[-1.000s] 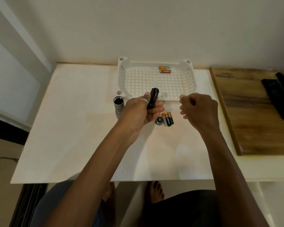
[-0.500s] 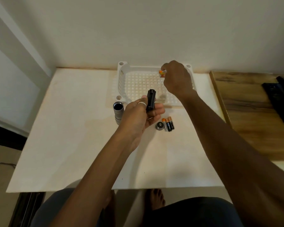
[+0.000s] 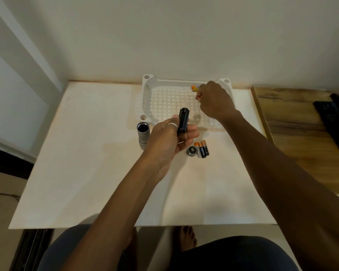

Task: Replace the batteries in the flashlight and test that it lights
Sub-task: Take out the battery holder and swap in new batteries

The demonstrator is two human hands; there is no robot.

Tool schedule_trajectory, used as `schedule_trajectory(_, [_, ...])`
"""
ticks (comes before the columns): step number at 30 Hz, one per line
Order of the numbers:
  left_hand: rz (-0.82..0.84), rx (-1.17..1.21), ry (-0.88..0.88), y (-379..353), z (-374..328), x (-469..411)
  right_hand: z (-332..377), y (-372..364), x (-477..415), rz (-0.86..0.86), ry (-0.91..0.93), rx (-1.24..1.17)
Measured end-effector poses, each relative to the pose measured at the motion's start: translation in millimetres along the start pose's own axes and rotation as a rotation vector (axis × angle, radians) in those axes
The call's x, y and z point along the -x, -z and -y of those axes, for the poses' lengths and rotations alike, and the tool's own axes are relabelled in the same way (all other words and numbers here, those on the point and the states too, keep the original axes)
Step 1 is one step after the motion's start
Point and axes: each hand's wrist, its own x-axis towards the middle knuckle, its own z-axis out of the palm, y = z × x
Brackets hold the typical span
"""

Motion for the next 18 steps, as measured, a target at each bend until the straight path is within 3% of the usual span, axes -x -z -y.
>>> schedule_trajectory(4, [0.005,-0.006,-0.007,-0.3,1.2,0.0,-5.0,10.6,35.2,-0.252,-0.288,-0.39])
schedule_trajectory(7, [0.017,-0.012,-0.008,-2.0,2.5,0.1,4.2,27.7,75.9,-0.387,-0.37,-0.662])
schedule_trajectory(15, [0.011,-0.037,0.007,-2.4,6.0,-0.7,42.8,59.9,136.4,-0.287,-0.451,-1.595])
schedule_trajectory(18, [0.027,-0.029,0.011,-0.9,6.1,-1.2,45.5,58.9,138.8,-0.214,-0.459,-1.813])
